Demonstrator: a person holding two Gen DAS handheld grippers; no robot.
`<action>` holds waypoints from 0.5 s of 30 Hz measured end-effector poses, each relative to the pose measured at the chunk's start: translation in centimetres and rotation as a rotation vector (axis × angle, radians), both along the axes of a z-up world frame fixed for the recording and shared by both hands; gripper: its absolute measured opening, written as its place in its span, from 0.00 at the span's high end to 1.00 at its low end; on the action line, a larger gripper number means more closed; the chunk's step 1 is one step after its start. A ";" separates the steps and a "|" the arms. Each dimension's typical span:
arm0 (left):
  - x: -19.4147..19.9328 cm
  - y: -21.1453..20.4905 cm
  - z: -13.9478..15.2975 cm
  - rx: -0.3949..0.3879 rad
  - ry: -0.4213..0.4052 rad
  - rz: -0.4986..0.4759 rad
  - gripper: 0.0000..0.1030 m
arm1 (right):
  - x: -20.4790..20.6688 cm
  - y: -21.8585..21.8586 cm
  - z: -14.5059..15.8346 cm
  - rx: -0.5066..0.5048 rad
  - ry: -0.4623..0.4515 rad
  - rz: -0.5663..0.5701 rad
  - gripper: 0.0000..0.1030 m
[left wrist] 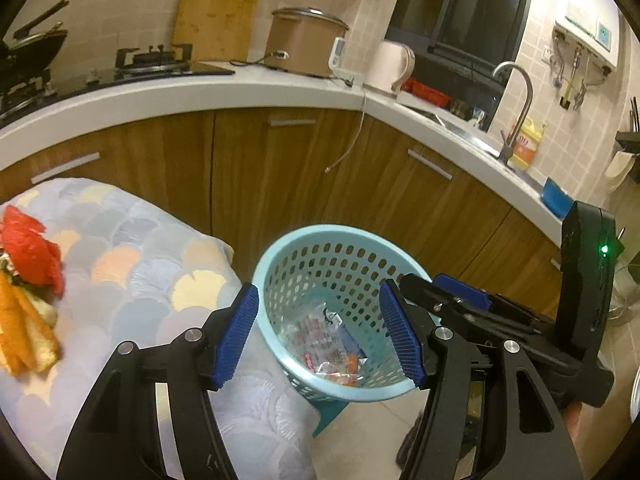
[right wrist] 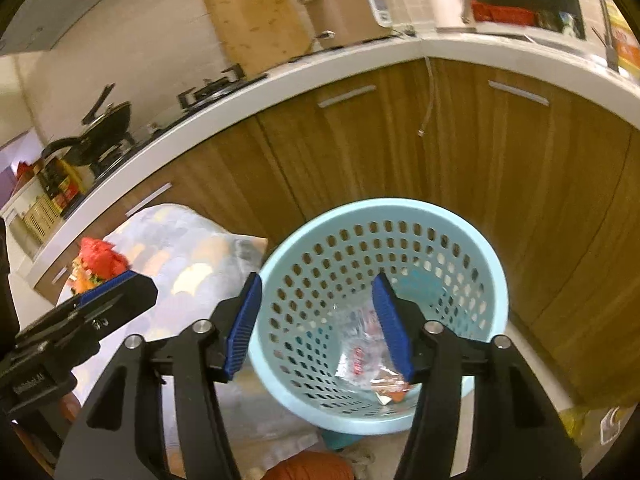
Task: Collect trash
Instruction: 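Carry both bags over the basket and open both tools to drop them, then grasp the bread slice with the left tool while the right tool grasps the bread roll half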
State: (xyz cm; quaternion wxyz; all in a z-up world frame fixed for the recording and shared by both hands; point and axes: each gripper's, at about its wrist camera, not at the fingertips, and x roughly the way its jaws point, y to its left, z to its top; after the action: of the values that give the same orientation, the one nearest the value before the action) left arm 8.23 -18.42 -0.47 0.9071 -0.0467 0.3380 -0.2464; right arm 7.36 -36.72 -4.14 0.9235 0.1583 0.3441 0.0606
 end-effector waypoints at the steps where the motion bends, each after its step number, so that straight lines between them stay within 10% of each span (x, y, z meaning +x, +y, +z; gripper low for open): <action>1: -0.3 0.3 0.2 -0.004 -0.005 0.005 0.41 | -0.1 0.4 0.2 -0.005 -0.005 0.009 0.45; 15: -4.1 10.7 2.1 -0.060 -0.053 0.166 0.36 | -0.9 8.3 2.7 -0.078 -0.055 0.142 0.39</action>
State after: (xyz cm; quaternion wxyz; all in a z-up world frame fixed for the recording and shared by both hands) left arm 4.10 -7.75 1.61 0.9312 -0.0950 0.3015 -0.1815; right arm 6.50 -28.41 -1.42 0.9314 0.0957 0.3311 0.1169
